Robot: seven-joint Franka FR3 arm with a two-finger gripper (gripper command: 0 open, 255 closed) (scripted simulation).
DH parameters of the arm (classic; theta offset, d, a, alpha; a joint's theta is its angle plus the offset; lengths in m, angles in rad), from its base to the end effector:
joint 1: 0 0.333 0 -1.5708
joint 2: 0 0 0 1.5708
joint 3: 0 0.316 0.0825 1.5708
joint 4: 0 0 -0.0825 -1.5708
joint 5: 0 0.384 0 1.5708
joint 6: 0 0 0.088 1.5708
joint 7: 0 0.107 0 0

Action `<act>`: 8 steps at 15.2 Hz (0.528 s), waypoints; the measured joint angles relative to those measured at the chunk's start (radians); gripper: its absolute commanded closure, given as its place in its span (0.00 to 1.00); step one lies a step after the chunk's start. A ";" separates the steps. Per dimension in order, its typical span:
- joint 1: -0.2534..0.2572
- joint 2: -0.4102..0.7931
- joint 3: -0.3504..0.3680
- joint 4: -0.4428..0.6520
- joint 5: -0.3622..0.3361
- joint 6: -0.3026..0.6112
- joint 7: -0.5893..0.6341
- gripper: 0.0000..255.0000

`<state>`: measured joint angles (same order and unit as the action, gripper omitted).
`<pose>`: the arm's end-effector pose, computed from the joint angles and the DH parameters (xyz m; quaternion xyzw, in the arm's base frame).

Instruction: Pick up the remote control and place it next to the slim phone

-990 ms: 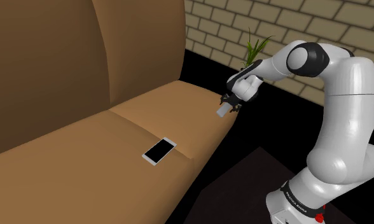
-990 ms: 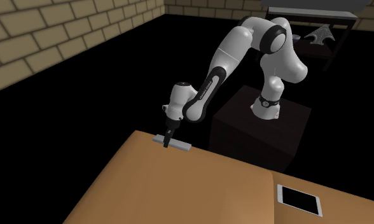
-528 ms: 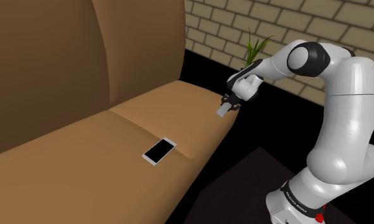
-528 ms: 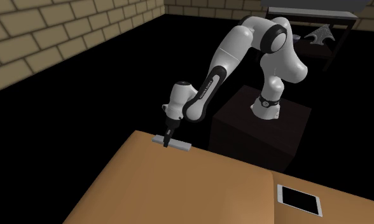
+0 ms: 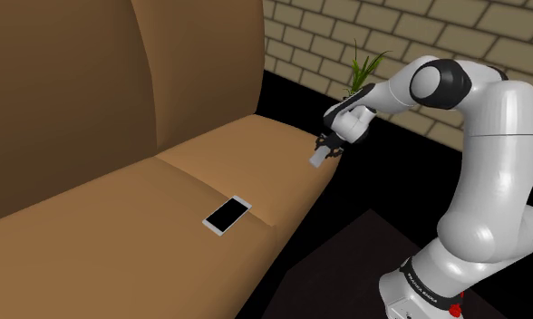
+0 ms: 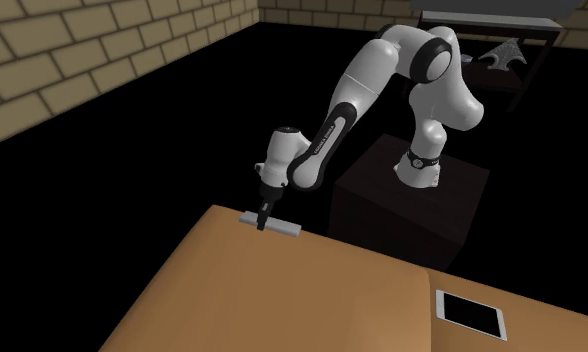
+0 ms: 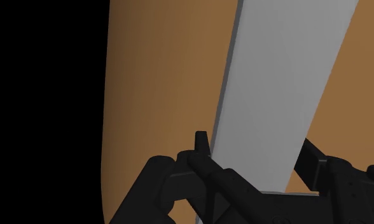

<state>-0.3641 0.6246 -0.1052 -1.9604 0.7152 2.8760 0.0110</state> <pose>0.5454 -0.3152 0.1783 -0.8338 0.5204 -0.1676 0.0772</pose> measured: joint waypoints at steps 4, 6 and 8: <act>0.025 -0.042 -0.033 -0.013 -0.029 -0.034 0.033 1.00; 0.036 -0.062 -0.047 -0.019 -0.043 -0.049 0.049 1.00; 0.049 -0.084 -0.062 -0.028 -0.057 -0.064 0.065 1.00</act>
<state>-0.3155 0.5401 -0.1668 -1.9879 0.6580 2.8119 0.0761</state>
